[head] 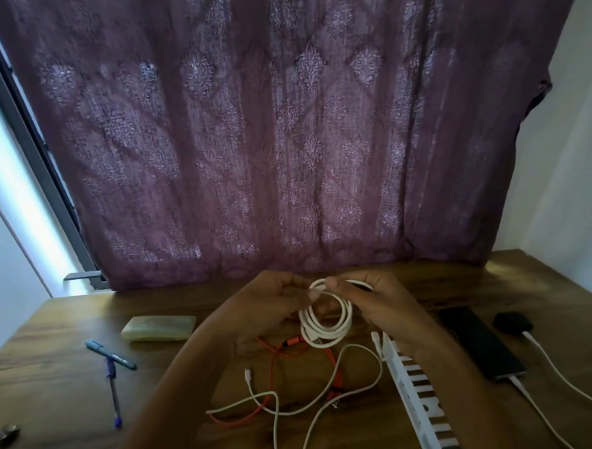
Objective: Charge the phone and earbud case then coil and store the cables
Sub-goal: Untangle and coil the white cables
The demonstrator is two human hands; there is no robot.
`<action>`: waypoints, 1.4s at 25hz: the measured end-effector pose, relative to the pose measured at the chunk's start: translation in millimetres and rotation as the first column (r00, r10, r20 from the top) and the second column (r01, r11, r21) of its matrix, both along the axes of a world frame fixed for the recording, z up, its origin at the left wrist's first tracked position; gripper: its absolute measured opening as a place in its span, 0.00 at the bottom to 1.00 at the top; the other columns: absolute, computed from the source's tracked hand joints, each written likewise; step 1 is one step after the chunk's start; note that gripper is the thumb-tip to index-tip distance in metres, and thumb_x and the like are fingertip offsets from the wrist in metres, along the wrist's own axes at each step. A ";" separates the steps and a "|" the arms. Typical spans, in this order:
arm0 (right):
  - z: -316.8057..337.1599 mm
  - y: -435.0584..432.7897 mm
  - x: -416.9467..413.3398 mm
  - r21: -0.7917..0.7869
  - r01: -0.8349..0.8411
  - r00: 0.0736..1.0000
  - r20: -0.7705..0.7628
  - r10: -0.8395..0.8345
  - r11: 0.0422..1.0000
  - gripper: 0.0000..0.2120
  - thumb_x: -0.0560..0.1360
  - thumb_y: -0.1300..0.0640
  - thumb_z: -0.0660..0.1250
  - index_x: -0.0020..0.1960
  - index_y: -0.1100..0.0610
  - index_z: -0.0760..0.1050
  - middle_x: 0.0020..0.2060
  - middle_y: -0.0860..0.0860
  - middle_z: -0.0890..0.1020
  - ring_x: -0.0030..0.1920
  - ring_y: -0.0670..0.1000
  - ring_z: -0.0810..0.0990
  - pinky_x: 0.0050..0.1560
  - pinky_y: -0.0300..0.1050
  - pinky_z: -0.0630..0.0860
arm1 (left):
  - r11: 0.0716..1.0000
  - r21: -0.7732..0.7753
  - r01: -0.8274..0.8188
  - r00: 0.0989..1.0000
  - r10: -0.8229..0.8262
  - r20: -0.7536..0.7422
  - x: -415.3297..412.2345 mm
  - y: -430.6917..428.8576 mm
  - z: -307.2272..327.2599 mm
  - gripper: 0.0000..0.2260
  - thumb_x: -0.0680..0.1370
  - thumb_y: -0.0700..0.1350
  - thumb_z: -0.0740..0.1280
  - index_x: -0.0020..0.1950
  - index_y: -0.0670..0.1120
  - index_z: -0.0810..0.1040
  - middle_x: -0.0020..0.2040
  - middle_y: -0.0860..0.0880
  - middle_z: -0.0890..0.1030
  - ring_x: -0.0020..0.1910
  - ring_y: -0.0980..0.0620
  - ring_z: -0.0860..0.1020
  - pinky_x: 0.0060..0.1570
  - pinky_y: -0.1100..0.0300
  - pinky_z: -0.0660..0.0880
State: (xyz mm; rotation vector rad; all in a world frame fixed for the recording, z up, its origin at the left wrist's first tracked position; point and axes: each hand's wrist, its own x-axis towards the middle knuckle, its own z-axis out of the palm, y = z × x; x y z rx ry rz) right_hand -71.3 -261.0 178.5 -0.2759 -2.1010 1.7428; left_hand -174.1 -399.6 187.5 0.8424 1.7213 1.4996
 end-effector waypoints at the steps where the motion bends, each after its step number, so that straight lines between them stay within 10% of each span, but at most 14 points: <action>1: 0.1 1.2 0.4 0.066 0.019 1.000 -0.007 -0.019 0.998 0.08 0.73 0.56 0.67 0.43 0.60 0.82 0.29 0.45 0.82 0.29 0.37 0.78 0.30 0.28 0.69 | 1.000 0.006 0.012 1.000 -0.011 -0.028 1.4 0.3 -1.2 0.08 0.77 0.37 0.64 0.55 0.40 0.77 0.43 0.45 0.83 0.36 0.57 0.82 0.34 0.66 0.77; 6: -4.6 7.6 0.5 0.029 0.146 0.983 -0.113 -0.142 0.989 0.10 0.74 0.59 0.67 0.40 0.67 0.78 0.20 0.45 0.75 0.20 0.39 0.71 0.22 0.30 0.67 | 0.995 0.098 0.036 0.978 -0.015 -0.206 12.7 4.4 -5.5 0.17 0.76 0.29 0.60 0.52 0.50 0.79 0.41 0.55 0.84 0.43 0.61 0.82 0.41 0.70 0.75; 12: -17.8 3.4 -6.1 -0.338 0.137 0.982 -0.074 -0.171 0.931 0.07 0.74 0.56 0.66 0.44 0.60 0.79 0.34 0.53 0.83 0.33 0.46 0.81 0.33 0.37 0.77 | 0.966 0.246 -0.084 0.988 0.114 -0.107 21.0 4.7 -12.7 0.15 0.74 0.28 0.62 0.49 0.47 0.81 0.40 0.51 0.85 0.41 0.56 0.83 0.38 0.66 0.78; 19: -36.6 -6.9 -8.5 0.015 0.291 0.951 -0.114 -0.287 0.957 0.09 0.74 0.63 0.66 0.46 0.52 0.83 0.40 0.48 0.85 0.42 0.47 0.84 0.43 0.39 0.79 | 0.912 0.332 -0.239 0.966 0.189 0.177 25.6 7.8 -20.7 0.12 0.72 0.33 0.64 0.51 0.44 0.82 0.42 0.45 0.85 0.42 0.49 0.82 0.38 0.57 0.78; 25: -24.3 -13.8 -2.2 -0.663 0.006 0.997 -0.054 -0.055 0.748 0.11 0.77 0.58 0.61 0.45 0.62 0.81 0.40 0.56 0.85 0.43 0.52 0.84 0.44 0.46 0.81 | 0.874 0.322 -0.363 0.927 0.305 0.217 21.3 3.4 -22.0 0.12 0.74 0.33 0.63 0.54 0.43 0.80 0.42 0.45 0.85 0.42 0.49 0.84 0.39 0.55 0.81; 35: -23.6 -26.3 7.1 -0.114 0.253 0.967 0.020 -0.253 0.961 0.21 0.66 0.56 0.76 0.57 0.50 0.75 0.43 0.49 0.85 0.45 0.44 0.83 0.46 0.41 0.79 | 0.841 0.297 -0.452 0.892 0.438 0.114 25.8 3.9 -28.2 0.12 0.74 0.33 0.65 0.53 0.44 0.81 0.44 0.45 0.85 0.47 0.47 0.83 0.49 0.53 0.79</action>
